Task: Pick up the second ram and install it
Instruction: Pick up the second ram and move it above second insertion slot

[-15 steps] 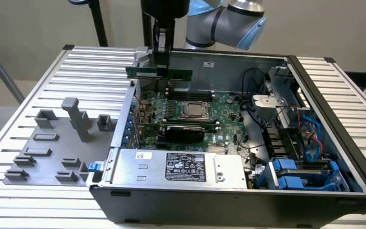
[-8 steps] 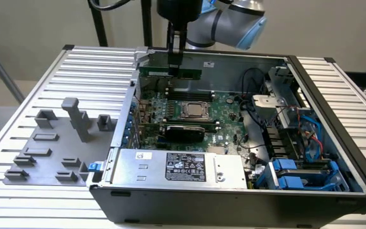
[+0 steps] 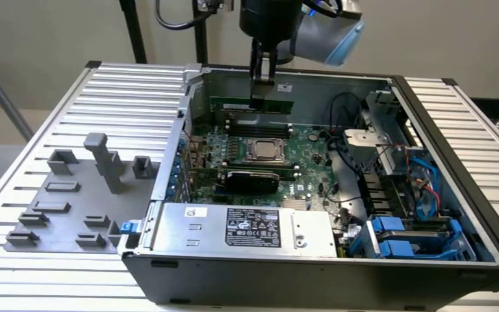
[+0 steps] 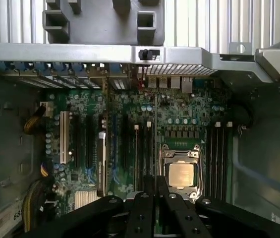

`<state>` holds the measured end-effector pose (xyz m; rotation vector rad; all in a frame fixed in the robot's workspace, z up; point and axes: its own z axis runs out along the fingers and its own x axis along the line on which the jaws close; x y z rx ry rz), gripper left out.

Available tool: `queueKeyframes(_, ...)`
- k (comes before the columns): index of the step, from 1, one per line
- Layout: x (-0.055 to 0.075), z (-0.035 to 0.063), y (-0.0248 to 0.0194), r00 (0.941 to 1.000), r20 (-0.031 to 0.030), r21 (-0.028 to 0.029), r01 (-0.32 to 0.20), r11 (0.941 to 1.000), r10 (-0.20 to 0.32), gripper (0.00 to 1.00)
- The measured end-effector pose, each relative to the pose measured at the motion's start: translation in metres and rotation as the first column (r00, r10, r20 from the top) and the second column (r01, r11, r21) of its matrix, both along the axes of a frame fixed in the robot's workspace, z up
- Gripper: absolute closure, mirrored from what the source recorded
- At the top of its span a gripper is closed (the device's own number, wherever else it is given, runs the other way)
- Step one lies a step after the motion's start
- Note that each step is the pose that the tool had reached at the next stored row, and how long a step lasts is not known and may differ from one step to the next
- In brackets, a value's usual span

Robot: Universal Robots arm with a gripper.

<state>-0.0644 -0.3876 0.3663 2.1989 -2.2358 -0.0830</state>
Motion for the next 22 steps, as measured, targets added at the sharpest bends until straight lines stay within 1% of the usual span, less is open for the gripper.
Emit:
queueKeyframes(4,0.016,-0.007,0.0003,1.0,0.0,0.0001,0.0,1.0,0.0,0.87)
queueKeyframes(7,0.023,-0.0124,0.0021,1.0,-0.0001,-0.0001,0.0,1.0,0.0,0.87)
queueKeyframes(11,0.027,-0.0197,0.0066,1.0,0.0,0.0,0.0,1.0,0.0,0.87)
queueKeyframes(15,0.029,-0.0266,0.0098,1.0,0.0005,0.0001,0.0,1.0,0.0,0.87)
queueKeyframes(22,0.033,-0.0379,0.0115,1.0,0.0015,0.0001,0.009,1.0,-0.009,0.87)
